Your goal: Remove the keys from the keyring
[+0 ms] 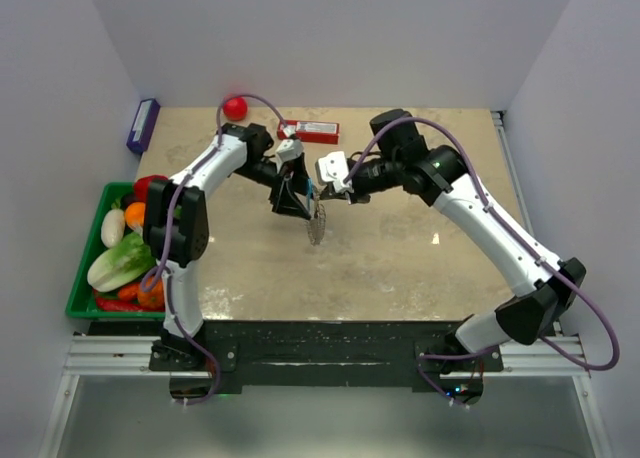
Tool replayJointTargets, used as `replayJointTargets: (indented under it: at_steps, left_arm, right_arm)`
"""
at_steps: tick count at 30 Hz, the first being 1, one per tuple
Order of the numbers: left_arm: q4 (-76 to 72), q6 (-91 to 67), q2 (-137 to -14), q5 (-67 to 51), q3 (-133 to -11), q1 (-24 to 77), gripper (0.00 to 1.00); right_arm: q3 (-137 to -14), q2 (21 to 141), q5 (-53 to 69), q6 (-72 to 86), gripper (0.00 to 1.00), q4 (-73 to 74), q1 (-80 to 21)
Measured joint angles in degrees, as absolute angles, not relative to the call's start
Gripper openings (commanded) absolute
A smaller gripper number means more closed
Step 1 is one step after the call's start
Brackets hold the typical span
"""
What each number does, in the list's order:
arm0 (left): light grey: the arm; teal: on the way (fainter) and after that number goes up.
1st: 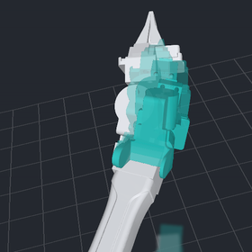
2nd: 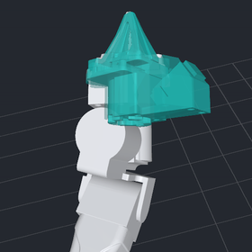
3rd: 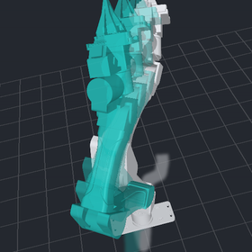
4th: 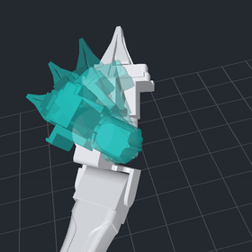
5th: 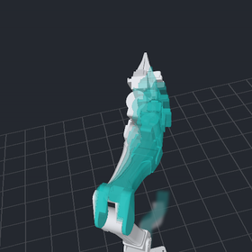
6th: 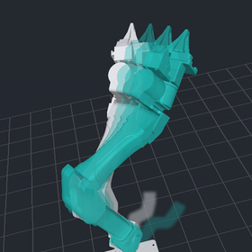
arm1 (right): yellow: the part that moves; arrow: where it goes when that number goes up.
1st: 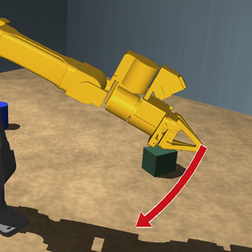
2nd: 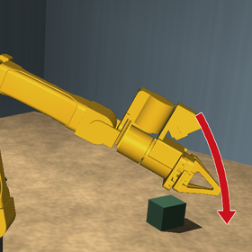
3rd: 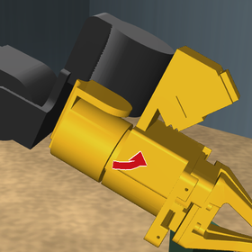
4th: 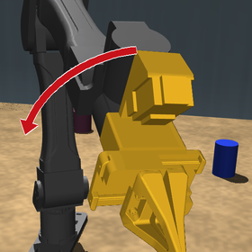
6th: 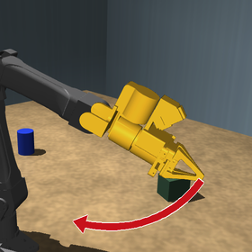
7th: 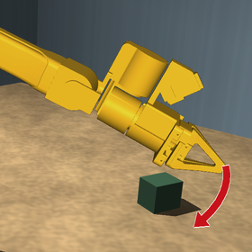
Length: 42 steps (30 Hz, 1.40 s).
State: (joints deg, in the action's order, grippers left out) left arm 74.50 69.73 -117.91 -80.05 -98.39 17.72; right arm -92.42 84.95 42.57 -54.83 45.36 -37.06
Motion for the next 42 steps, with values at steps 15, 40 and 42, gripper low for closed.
replayJointTargets:
  at_steps: [15, 40, 42]
  left_arm:
    - [74.8, 71.5, -113.7, -82.7, -96.4, 21.5, 0.49]
    - [74.9, 71.6, -112.4, -83.0, -94.1, 22.7, 0.43]
    - [74.9, 71.6, -112.4, -82.8, -94.0, 22.7, 0.42]
  right_arm:
    - [-93.8, 84.4, 44.6, -65.6, 0.00, 52.6, -37.1]
    - [-93.4, 81.1, 39.9, -63.7, 0.00, 47.5, -35.9]
    - [-93.4, 81.1, 39.9, -63.4, 0.00, 47.3, -35.7]
